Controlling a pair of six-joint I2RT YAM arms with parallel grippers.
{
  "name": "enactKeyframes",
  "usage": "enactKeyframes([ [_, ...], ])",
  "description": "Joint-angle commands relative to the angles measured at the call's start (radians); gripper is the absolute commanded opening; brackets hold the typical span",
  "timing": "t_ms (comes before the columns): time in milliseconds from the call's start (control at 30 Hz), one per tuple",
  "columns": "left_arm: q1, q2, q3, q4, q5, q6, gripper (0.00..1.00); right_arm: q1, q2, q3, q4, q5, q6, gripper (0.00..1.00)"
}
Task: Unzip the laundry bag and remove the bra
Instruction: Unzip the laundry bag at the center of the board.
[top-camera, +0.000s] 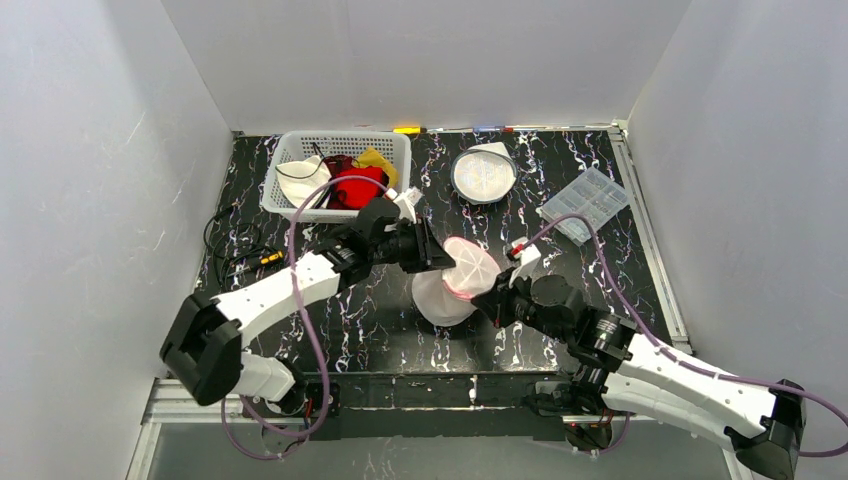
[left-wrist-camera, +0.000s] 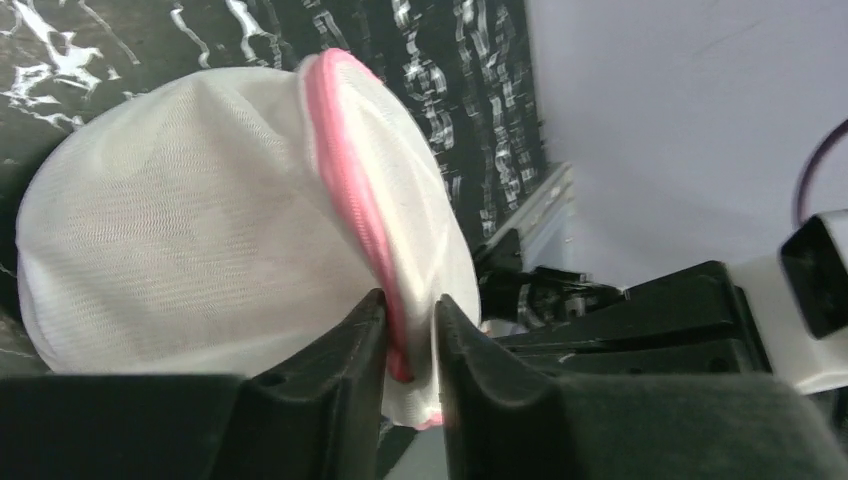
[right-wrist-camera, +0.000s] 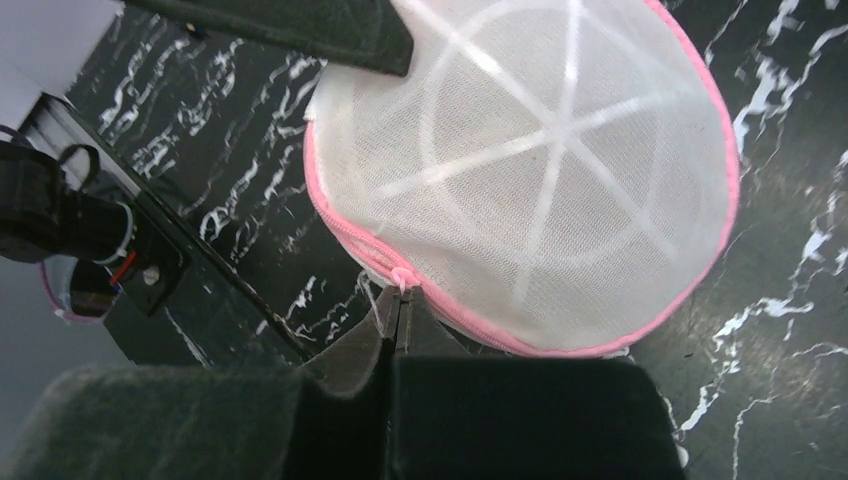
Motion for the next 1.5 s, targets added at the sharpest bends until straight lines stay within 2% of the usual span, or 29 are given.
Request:
enactKeyframes([
  [0,0.011,0.054,-0.029,0.049,0.126,0.073,0.38,0.008,0.001,-0.081,0.157,-0.026,0.068,0.01],
  [100,0.012,-0.016,-0.084,0.039,0.075,0.046,0.72,0.018,0.005,-0.099,0.174,-0.005,0.082,0.01],
  [167,0.012,-0.085,-0.126,0.010,0.019,0.016,0.89,0.020,0.013,-0.100,0.174,0.006,0.083,0.01],
  [233,0.011,-0.160,-0.157,-0.055,-0.042,-0.027,0.97,0.022,0.029,-0.095,0.203,0.010,0.083,0.01],
  [367,0.004,-0.317,-0.224,-0.251,-0.207,-0.168,0.98,0.028,0.063,-0.086,0.229,0.016,0.091,0.01],
  [500,-0.034,-0.429,-0.361,-0.172,-0.247,-0.367,0.88,0.039,0.097,-0.083,0.272,0.018,0.094,0.01],
  [600,-0.075,-0.428,-0.401,-0.064,-0.277,-0.450,0.81,0.052,0.139,-0.076,0.305,0.011,0.092,0.01],
  [767,-0.106,-0.329,-0.366,0.015,-0.285,-0.504,0.66,0.098,0.196,-0.061,0.341,0.014,0.089,0.01],
  [1033,-0.121,-0.224,-0.314,0.015,-0.265,-0.510,0.57,0.175,0.210,-0.062,0.362,0.077,0.082,0.01],
  [1300,-0.122,-0.223,-0.322,-0.009,-0.304,-0.504,0.19,0.204,0.190,-0.057,0.337,0.114,0.077,0.01],
  [1467,-0.121,-0.220,-0.321,-0.027,-0.316,-0.499,0.00,0.209,0.158,-0.042,0.284,0.136,0.072,0.01],
])
